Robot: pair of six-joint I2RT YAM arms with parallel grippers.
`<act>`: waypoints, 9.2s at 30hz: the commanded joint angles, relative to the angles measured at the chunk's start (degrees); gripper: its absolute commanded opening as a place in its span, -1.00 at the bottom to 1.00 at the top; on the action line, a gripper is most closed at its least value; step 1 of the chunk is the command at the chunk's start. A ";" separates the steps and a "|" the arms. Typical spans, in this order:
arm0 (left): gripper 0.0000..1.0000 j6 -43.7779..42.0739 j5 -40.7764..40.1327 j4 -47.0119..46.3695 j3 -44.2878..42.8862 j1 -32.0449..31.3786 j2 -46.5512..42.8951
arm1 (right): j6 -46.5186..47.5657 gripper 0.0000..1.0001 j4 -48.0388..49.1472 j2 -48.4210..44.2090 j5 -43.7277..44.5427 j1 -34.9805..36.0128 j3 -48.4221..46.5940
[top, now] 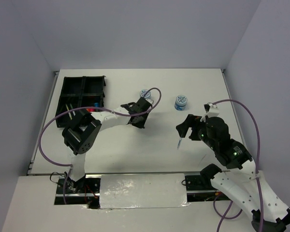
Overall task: Sort the stationery into containers
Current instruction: Pick up the pen cap from the center of the board.
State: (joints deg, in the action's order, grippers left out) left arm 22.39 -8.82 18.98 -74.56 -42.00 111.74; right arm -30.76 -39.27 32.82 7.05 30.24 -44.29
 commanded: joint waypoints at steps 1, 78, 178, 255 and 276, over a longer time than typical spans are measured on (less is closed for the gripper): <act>-1.00 -5.75 5.20 0.61 -0.66 -1.51 -0.12 | 0.88 0.84 0.86 -0.74 0.25 0.08 -1.23; 0.99 97.82 -17.56 43.48 -20.28 -15.22 -1.50 | 2.99 0.99 -5.38 -2.85 9.12 0.00 -9.93; 0.42 66.38 -18.34 33.57 -25.28 -12.67 16.40 | 8.70 0.99 -6.17 -8.65 -1.51 -0.09 -8.97; -0.08 -10.70 4.42 -3.51 -1.11 -12.94 5.15 | 7.82 0.99 -7.23 -6.89 -3.36 -0.09 -11.69; 0.99 12.61 -9.97 10.87 -12.94 -12.31 -1.80 | 8.53 0.99 -7.58 -5.84 -0.72 -0.18 -13.10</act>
State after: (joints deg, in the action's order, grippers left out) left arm 22.81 -13.15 23.94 -80.36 -53.98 111.81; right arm -22.85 -47.55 26.55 4.60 30.22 -54.17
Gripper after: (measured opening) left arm 0.988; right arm 0.997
